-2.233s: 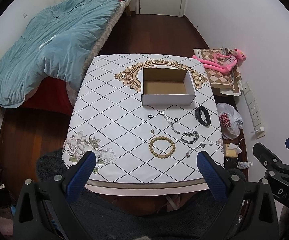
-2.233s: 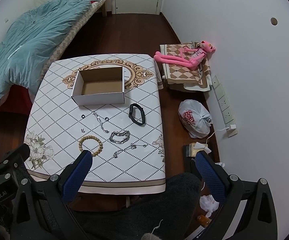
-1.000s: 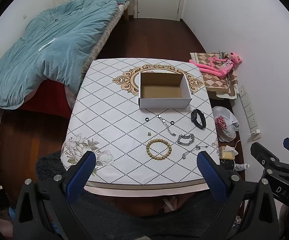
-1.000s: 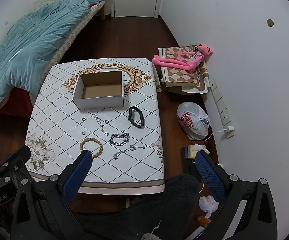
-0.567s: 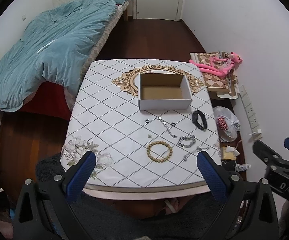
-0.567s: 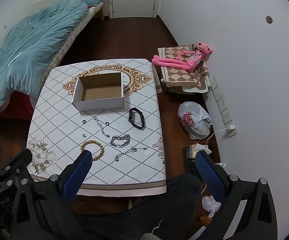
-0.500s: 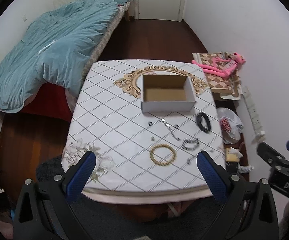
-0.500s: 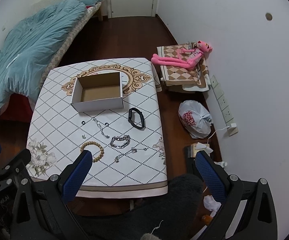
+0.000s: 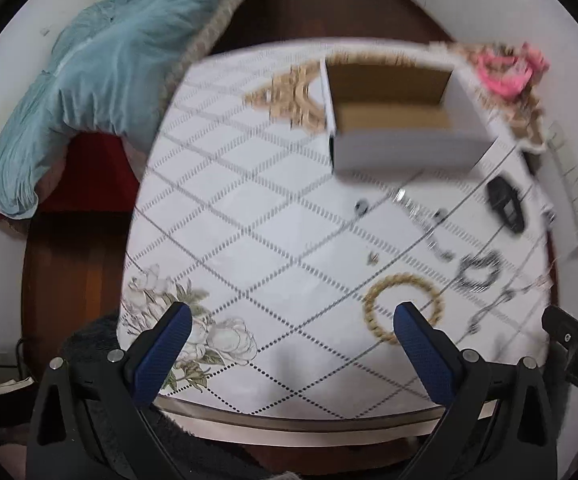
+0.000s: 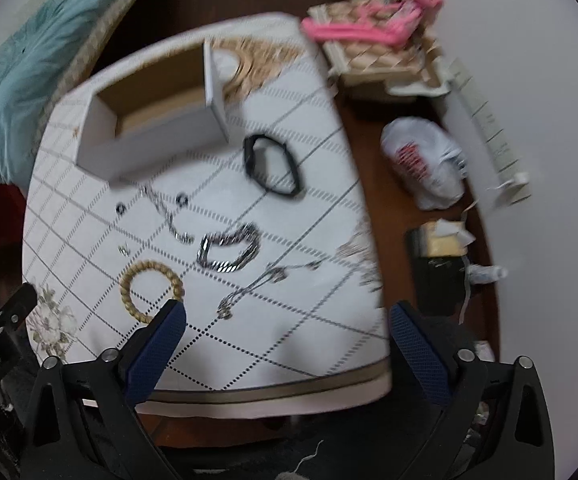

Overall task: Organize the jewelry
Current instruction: 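Reach the right gripper to the thin silver chain necklace and grasp it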

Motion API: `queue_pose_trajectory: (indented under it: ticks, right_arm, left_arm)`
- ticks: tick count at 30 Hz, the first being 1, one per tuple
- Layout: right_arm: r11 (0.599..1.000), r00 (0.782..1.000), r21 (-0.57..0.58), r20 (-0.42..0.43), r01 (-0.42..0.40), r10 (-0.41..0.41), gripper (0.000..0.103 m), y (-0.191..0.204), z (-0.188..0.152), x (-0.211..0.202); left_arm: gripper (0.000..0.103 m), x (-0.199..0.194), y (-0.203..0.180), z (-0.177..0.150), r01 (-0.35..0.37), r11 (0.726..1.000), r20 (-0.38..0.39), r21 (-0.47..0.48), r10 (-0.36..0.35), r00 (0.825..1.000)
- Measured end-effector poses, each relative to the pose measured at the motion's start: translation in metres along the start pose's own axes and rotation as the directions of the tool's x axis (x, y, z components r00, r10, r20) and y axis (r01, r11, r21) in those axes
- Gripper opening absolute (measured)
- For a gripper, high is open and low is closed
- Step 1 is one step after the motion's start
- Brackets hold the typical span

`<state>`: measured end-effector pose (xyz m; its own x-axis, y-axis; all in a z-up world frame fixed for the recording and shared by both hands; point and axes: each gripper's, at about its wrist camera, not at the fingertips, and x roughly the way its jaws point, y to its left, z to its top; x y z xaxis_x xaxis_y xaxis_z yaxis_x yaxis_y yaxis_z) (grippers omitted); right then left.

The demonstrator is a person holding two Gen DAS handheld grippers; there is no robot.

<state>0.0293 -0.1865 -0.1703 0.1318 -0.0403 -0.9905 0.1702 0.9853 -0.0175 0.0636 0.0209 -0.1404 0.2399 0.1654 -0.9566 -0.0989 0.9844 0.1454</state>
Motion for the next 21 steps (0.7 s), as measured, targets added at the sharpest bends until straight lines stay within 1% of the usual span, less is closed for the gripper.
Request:
queue_pose_trajectory:
  ticks: [1, 2, 4, 9, 11, 13, 14, 15, 17, 21]
  right_arm:
    - [1.0, 1.0, -0.008, -0.014, -0.005, 0.005, 0.091, 0.004, -0.002, 0.011]
    - [1.0, 0.999, -0.017, -0.032, -0.014, 0.014, 0.082, 0.008, -0.005, 0.024]
    - [0.999, 0.997, -0.03, -0.068, -0.03, 0.028, 0.073, 0.016, -0.009, 0.042]
    - [0.997, 0.995, -0.051, -0.082, -0.055, 0.05, 0.062, 0.032, -0.018, 0.068]
    - [0.997, 0.995, -0.064, -0.095, -0.045, 0.039, 0.052, 0.039, -0.02, 0.077]
    - [0.997, 0.995, -0.072, -0.092, -0.033, 0.026, 0.046, 0.044, -0.022, 0.08]
    - [0.996, 0.996, -0.083, -0.086, -0.038, 0.03, 0.037, 0.047, -0.024, 0.08]
    - [0.995, 0.997, -0.095, -0.079, -0.02, 0.013, 0.034, 0.049, -0.026, 0.08]
    - [0.994, 0.998, -0.106, -0.067, -0.015, 0.008, 0.01, 0.05, -0.028, 0.081]
    - [0.996, 0.998, -0.085, -0.058, -0.032, 0.027, 0.01, 0.045, -0.035, 0.079]
  left_arm:
    - [0.103, 0.009, -0.002, -0.001, 0.002, 1.0, -0.016, 0.001, -0.002, 1.0]
    - [0.103, 0.017, -0.002, -0.003, -0.001, 1.0, -0.028, 0.003, 0.002, 1.0]
    - [0.103, 0.032, -0.004, -0.007, -0.01, 1.0, -0.057, 0.013, 0.01, 0.998]
    - [0.103, 0.055, -0.006, -0.015, -0.019, 1.0, -0.1, 0.017, 0.02, 0.995]
    - [0.103, 0.06, -0.006, -0.016, -0.014, 1.0, -0.108, 0.015, 0.015, 0.994]
    - [0.103, 0.064, -0.005, -0.018, -0.023, 1.0, -0.108, 0.016, 0.025, 0.994]
    - [0.103, 0.066, -0.004, -0.018, -0.028, 0.999, -0.107, 0.021, 0.03, 0.994]
    - [0.103, 0.067, -0.004, -0.02, -0.029, 0.999, -0.107, 0.024, 0.032, 0.994]
    - [0.103, 0.07, -0.003, -0.021, -0.021, 1.0, -0.112, 0.022, 0.023, 0.993]
    - [0.103, 0.072, -0.005, -0.023, 0.008, 1.0, -0.12, 0.02, -0.005, 0.993]
